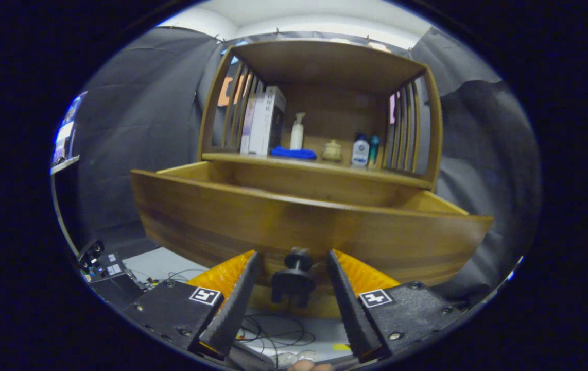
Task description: Pull open the drawer, take out the items inside it, and place them on the countertop above the cabinet.
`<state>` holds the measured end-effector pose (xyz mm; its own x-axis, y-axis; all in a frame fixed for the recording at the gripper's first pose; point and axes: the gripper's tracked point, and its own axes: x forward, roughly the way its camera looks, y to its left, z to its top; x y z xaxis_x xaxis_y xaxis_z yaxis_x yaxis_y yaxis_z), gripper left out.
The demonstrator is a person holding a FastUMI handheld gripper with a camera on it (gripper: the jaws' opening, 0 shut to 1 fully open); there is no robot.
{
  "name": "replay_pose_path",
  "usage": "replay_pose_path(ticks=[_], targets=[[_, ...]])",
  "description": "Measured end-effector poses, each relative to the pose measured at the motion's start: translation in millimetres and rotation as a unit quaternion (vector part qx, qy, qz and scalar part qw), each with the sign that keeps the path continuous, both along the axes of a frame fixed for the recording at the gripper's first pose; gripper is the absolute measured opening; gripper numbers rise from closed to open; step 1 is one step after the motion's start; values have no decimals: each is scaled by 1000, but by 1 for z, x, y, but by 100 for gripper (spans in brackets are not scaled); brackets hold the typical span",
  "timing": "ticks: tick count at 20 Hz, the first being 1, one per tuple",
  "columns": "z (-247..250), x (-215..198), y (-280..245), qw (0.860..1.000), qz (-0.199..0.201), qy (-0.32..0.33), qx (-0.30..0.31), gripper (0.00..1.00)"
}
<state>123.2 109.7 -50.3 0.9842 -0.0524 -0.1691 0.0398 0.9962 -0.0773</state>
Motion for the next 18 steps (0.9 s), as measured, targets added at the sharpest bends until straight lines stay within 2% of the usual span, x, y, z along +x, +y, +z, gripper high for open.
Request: replay_pose_path(ticks=[4,8,10,12,16,18], targets=[[57,1,-6,997,1,-73,-16,100],[115,27,-8,995,38,-89,10,100],[126,46,-11,997,53,-57,26,100],[122,67,-7,997,73,6,39,100],[93,100,-3,989,95,109,29,100],[70,112,1,981,102,163,26,100]])
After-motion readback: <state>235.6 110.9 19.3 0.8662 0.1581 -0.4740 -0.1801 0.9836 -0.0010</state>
